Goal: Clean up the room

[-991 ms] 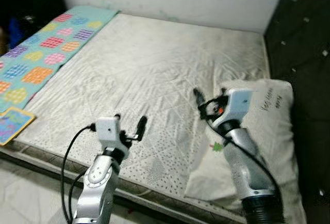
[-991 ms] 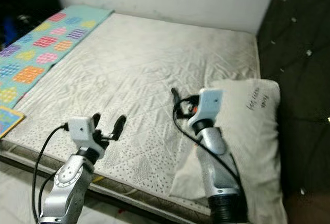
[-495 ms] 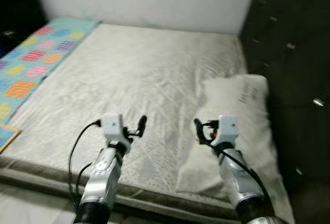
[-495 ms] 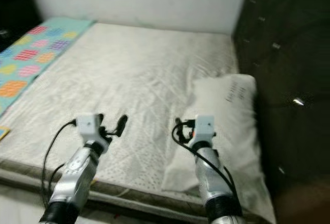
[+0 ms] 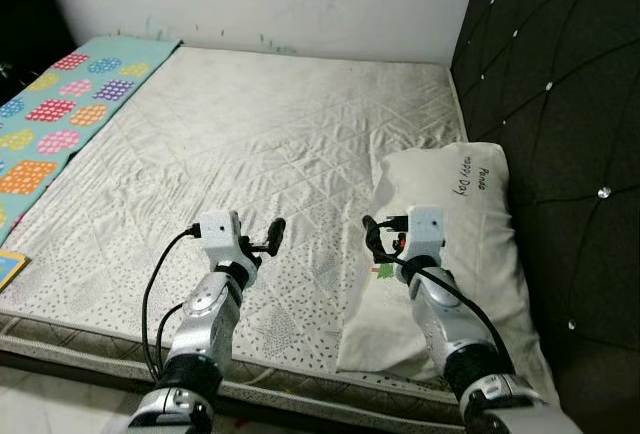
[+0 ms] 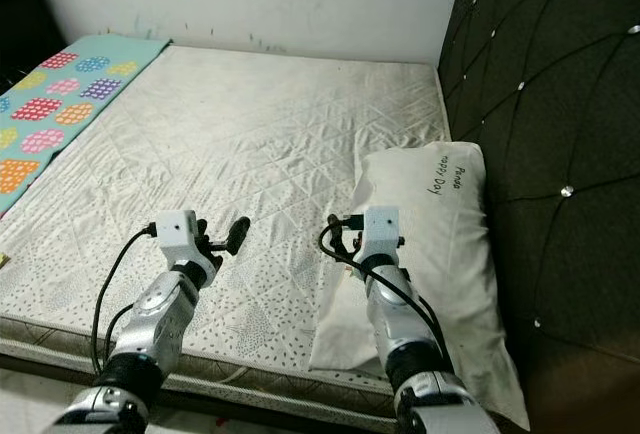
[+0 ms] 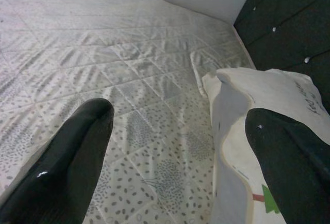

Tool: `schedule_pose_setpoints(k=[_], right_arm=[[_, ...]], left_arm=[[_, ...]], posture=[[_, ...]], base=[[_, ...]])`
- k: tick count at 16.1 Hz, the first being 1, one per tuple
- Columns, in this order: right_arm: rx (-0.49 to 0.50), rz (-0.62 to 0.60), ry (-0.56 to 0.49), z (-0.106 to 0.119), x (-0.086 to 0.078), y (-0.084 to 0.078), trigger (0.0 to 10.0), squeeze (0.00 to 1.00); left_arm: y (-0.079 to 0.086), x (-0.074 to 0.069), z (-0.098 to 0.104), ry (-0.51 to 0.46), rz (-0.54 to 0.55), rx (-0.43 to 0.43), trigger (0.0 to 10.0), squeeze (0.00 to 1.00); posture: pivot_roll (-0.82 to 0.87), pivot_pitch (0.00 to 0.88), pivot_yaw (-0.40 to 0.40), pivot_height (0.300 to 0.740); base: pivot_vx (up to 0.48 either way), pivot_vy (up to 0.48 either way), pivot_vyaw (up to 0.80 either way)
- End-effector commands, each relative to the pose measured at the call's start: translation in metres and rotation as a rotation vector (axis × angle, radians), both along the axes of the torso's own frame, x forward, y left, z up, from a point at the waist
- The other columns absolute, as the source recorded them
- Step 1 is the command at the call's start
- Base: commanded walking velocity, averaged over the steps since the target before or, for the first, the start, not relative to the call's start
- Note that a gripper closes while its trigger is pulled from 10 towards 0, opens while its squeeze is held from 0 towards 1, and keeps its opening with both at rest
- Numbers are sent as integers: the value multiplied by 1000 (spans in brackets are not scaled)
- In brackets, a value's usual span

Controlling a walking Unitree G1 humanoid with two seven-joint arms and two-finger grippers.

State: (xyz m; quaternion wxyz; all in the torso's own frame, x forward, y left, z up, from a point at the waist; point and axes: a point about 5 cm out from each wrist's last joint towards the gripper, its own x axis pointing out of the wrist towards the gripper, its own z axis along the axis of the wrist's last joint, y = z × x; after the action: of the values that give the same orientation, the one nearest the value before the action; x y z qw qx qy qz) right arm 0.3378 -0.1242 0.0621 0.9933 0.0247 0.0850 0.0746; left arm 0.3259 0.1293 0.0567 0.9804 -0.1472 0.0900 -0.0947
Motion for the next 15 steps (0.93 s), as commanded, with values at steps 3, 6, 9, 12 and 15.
schedule_pose_setpoints(k=[3, 6, 9, 12, 15], right_arm=[[-18, 33, -25, 3, 3, 3, 10000, 0], [-13, 35, -26, 1, 1, 3, 10000, 0], [12, 25, -20, -3, -2, 1, 10000, 0], [24, 22, -23, -6, -6, 1, 10000, 0], [37, 20, -15, -9, -9, 1, 10000, 0]], left_arm=[[-2, 0, -1, -6, -5, -32, 10000, 0], [-1, -3, -3, -9, -1, -45, 10000, 0], [-1, -10, -5, -14, 5, -66, 10000, 0], [1, -16, -9, 3, 19, -88, 10000, 0], [1, -22, -9, 3, 19, -90, 10000, 0]], posture=[[-127, 0, 35, 740], [-119, 0, 25, 740], [-111, 0, 18, 740], [-107, 0, 15, 740], [-101, 0, 10, 740]], base=[[0, 0, -800], [0, 0, -800], [0, 0, -800], [0, 0, -800], [0, 0, -800]])
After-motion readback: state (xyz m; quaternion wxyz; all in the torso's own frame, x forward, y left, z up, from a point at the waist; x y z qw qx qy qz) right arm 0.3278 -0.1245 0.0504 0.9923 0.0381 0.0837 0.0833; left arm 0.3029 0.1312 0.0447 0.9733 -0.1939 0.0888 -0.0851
